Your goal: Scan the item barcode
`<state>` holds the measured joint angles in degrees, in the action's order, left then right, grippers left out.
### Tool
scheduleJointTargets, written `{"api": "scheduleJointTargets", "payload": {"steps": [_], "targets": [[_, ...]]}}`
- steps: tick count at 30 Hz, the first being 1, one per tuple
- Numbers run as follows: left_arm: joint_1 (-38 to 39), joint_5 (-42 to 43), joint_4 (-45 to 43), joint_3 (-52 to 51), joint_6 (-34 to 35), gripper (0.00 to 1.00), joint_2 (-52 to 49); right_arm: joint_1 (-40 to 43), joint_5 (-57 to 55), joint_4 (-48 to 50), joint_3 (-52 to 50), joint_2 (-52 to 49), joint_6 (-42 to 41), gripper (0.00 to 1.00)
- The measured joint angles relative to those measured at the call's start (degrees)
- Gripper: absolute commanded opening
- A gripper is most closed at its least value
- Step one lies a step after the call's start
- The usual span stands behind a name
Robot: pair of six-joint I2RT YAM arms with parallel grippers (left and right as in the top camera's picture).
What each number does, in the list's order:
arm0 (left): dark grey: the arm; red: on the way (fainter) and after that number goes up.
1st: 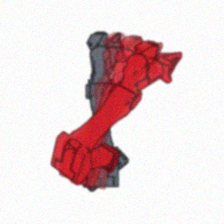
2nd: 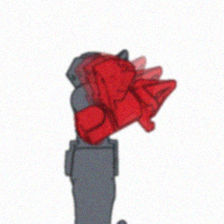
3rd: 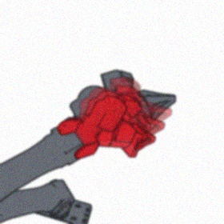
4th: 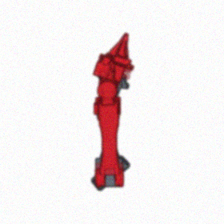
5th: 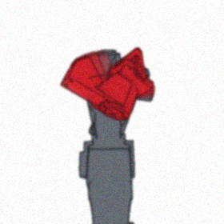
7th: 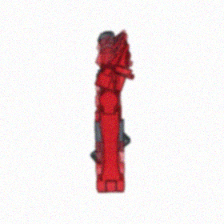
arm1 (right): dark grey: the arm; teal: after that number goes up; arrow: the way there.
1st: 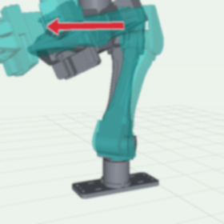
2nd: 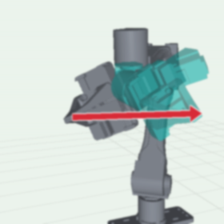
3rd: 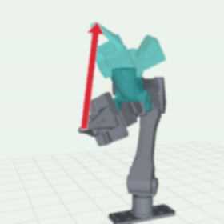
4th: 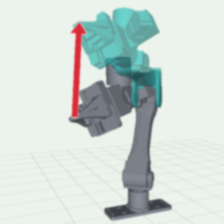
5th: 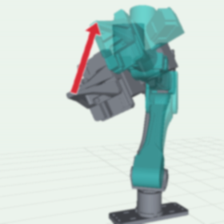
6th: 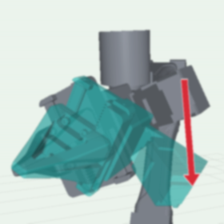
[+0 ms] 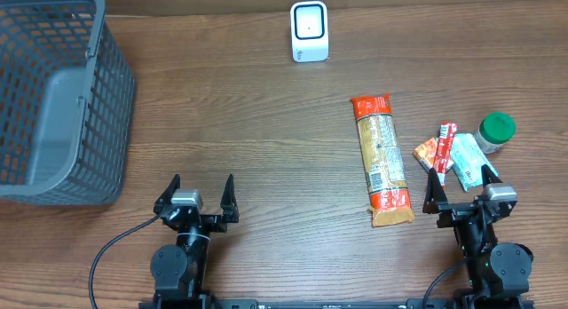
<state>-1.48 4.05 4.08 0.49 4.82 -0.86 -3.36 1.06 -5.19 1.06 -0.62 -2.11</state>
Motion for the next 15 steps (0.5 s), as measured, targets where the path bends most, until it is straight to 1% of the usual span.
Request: {"api": "scheduleJointTargets", "payload": {"steps": [15], "targets": [[0.0,0.0,0.0,0.0,-0.79,1.0,0.0,0.0,0.0,0.04,0.0,0.0,0.0,1.0]]}}
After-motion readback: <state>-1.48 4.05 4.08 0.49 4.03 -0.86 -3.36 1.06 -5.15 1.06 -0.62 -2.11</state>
